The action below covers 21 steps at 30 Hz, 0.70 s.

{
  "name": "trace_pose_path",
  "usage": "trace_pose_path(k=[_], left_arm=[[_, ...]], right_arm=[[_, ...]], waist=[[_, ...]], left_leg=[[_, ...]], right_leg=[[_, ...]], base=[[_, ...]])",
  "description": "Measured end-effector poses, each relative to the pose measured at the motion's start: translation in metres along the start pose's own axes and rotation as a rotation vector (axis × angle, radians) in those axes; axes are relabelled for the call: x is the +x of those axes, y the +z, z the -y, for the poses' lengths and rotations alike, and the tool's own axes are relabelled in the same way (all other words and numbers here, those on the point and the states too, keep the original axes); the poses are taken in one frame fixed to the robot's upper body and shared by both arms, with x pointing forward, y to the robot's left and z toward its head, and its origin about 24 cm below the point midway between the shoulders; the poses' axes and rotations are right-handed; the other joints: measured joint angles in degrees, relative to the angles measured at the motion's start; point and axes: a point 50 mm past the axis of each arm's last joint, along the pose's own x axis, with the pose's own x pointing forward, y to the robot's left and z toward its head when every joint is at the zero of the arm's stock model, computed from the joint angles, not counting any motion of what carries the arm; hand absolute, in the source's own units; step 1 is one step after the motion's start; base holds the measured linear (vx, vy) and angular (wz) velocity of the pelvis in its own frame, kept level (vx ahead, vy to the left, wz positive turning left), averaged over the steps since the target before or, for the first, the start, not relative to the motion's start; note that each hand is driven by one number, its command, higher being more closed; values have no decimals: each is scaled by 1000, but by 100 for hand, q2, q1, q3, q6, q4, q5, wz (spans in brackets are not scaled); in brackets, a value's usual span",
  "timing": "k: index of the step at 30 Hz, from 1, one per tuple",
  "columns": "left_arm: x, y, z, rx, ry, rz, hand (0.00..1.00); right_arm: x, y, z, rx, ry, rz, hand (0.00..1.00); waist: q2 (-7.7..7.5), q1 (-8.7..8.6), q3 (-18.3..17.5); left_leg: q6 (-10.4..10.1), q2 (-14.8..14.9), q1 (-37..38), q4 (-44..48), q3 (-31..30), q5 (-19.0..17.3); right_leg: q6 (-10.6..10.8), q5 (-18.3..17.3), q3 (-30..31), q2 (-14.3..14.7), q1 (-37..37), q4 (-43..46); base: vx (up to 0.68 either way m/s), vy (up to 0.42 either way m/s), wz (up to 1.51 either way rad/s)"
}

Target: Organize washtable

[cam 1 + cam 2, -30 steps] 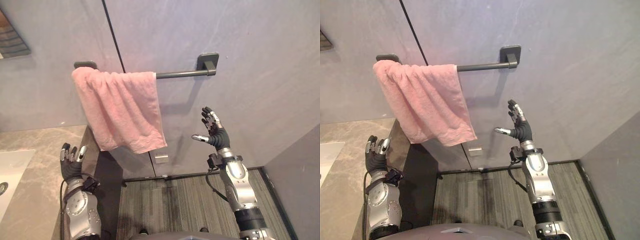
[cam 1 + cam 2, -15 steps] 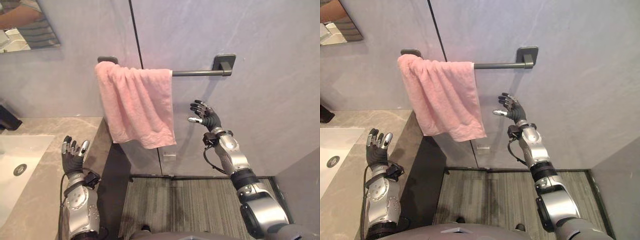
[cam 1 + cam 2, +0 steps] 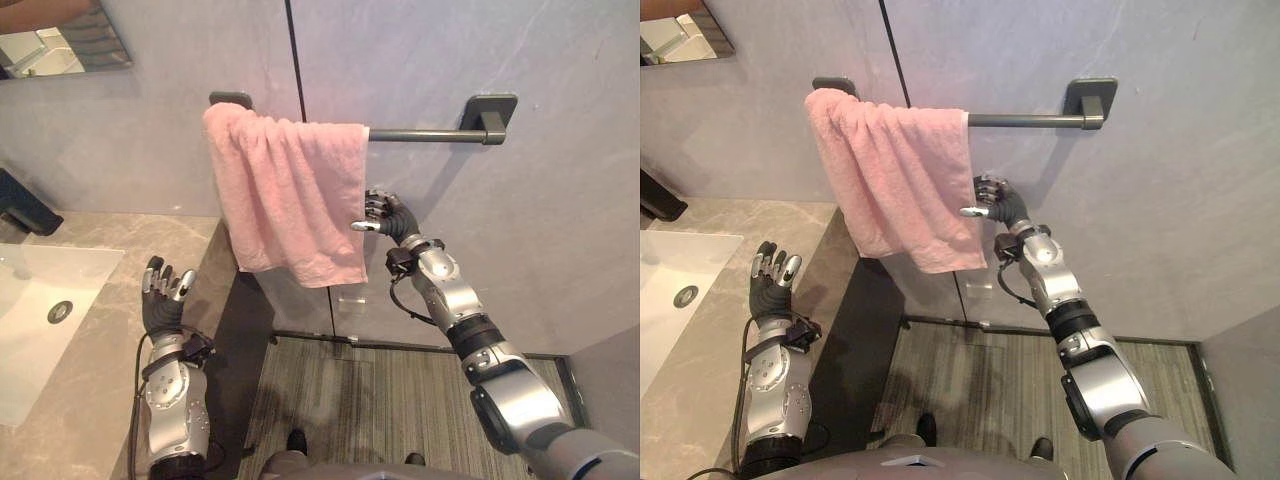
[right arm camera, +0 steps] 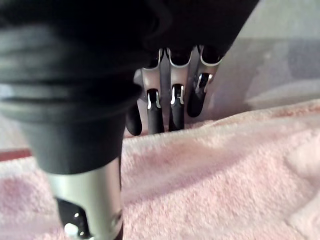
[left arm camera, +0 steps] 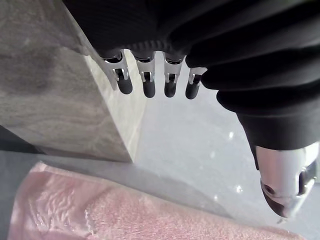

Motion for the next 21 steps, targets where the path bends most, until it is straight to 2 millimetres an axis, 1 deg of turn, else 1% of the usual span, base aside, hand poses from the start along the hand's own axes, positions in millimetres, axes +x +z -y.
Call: trace_pose_path(k=[2,3,7,13,21], left_arm=[[0,0,0,0,-3,-1,0],[0,0,1,-1,-4,-2,0],[-2,4,1,-5,-7,16,0],[-2,4,1,-5,-7,17,0],[-2,4,1,-4,-8,16,0]], right_arm=[[1,-1,-5,14,13,1,0],[2,-1,-7,16,21,1,100],[2,-3,-14,3,53,-10,100],[3,-4,-21,16,74,-10,100],[4,-4,-23,21,72,-9,100]], waist=[[-2,-3,2],[-2,-1,2],[-33,-4,53],[-74,-3,102],[-74,-14,102]], left_leg=[[-2,0,-10,1,-22,2],[-2,0,-13,1,-31,2],[-3,2,-5,3,-74,2],[-2,1,-6,-4,-78,6],[-3,2,44,1,-49,6]], right_leg=[[0,-1,-22,0,5,-2],[-1,-2,-34,0,9,-3],[-5,-9,-77,3,49,-7],[-5,-9,-84,0,48,-7],[-4,-9,-69,-1,49,-8]], base=[[7,-4,6],[4,-3,6],[-5,-2,5],[0,0,0],[0,0,0]])
